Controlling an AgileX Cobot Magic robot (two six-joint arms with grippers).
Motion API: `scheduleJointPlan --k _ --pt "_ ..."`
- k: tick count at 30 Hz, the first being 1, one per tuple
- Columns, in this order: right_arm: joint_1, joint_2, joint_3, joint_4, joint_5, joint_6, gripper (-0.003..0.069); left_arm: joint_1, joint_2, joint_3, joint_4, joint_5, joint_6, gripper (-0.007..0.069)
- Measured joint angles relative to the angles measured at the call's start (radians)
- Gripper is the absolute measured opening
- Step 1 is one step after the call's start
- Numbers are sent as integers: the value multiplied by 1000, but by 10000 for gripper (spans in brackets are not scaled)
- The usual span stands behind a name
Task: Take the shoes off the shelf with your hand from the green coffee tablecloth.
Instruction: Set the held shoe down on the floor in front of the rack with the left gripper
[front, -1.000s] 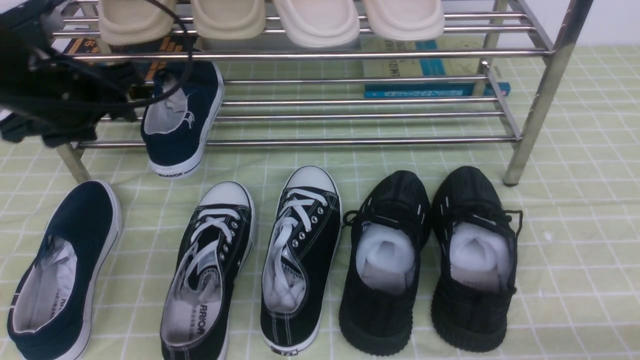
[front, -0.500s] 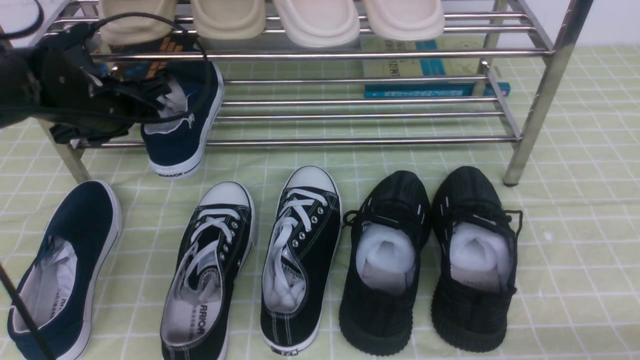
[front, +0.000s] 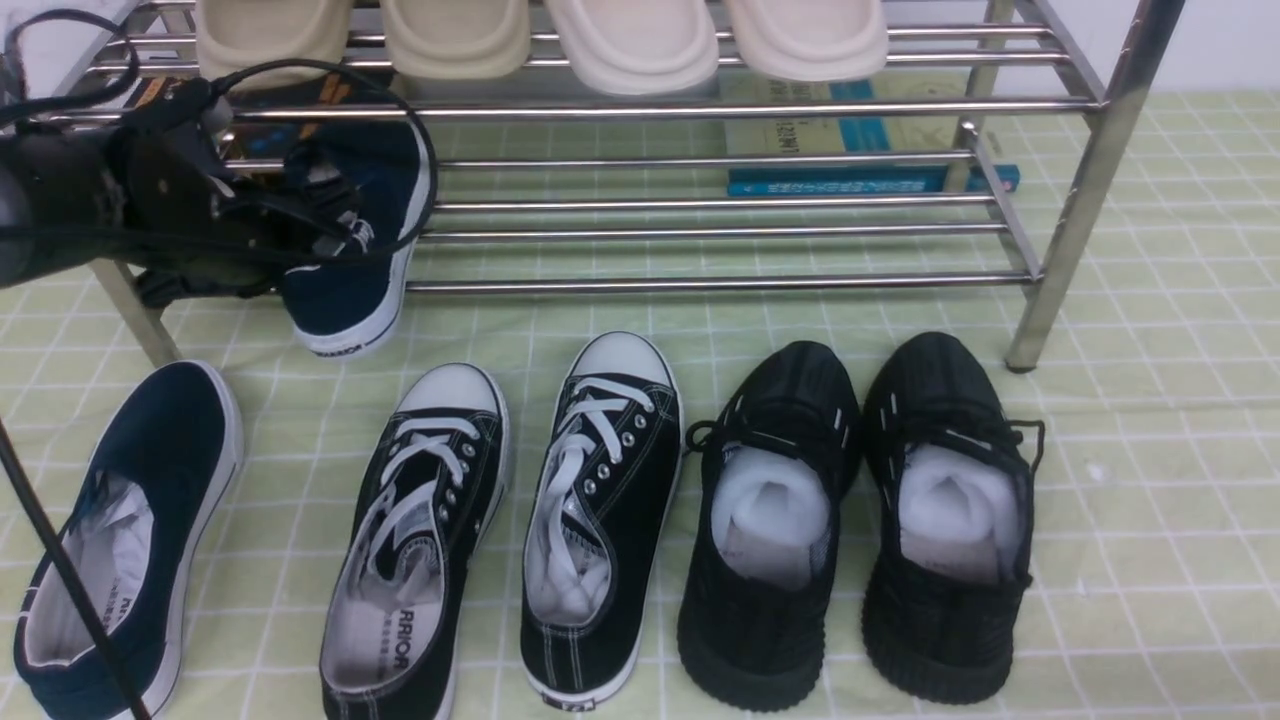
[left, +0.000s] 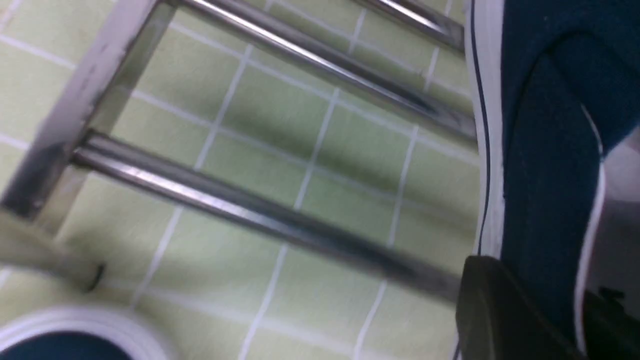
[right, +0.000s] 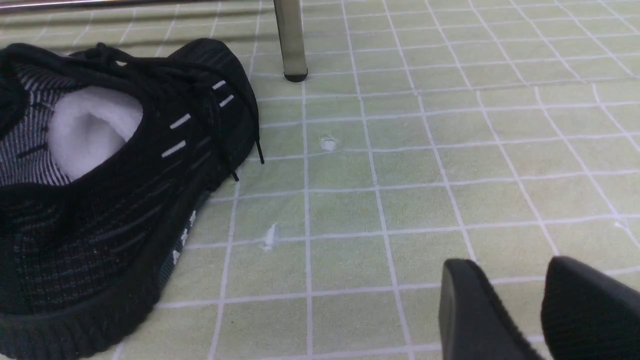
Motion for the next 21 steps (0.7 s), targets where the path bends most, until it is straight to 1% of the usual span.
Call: scheduleJointPlan --k 2,4,8,9,10,13,16,21 --pt "0 0 0 0 0 0 239 0 -19 0 5 41 15 28" --pt "0 0 0 0 0 0 239 1 -91 3 15 192 36 28" --pt "0 0 0 0 0 0 239 1 -179 5 37 369 40 28" --pt "0 0 0 0 0 0 239 1 -190 5 42 390 40 28" --pt "0 0 0 0 0 0 239 1 -235 9 61 468 40 28" --pt "0 0 0 0 0 0 239 1 -305 19 95 569 40 28" --pt "0 0 0 0 0 0 239 1 -374 67 106 597 35 28" --pt "0 0 0 0 0 0 239 1 -440 202 107 573 -4 28"
